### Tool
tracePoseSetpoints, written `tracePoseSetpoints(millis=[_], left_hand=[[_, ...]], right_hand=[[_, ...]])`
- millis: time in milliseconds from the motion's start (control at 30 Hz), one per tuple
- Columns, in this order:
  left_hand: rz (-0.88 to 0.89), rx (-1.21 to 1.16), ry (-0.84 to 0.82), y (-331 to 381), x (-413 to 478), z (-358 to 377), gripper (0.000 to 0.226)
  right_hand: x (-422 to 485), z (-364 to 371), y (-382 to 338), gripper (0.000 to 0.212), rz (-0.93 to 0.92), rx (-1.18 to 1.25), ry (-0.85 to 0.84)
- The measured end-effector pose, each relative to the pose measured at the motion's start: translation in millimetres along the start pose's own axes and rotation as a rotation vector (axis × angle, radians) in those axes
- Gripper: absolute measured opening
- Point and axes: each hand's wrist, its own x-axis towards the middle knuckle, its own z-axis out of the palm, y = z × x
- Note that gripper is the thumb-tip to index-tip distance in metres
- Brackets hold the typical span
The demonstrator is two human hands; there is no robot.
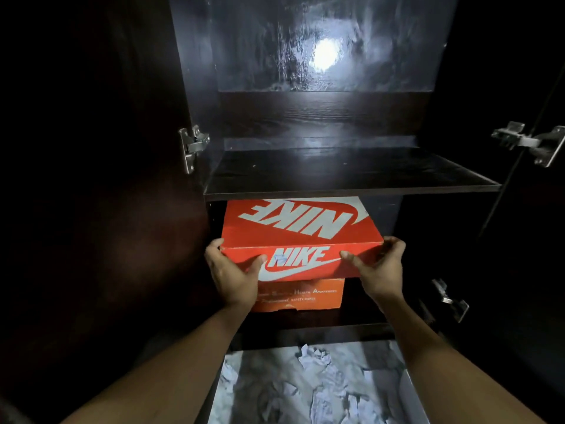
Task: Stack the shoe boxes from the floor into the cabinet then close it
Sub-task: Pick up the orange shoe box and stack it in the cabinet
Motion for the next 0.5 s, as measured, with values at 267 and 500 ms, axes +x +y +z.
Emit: tracePoseSetpoints(millis=[267, 500], left_hand=[[0.057, 0.037, 0.107, -14.9, 14.6, 39.6, 0.054], [0.117, 0.338, -0.049, -34.2, 32.4, 50.2, 0.083]], right_hand=[[20.6, 35.4, 21.4, 0.102, -0.078, -0.044, 0.037], [37.0, 58.5, 28.2, 0.109, -0.116, -0.09, -0.036]])
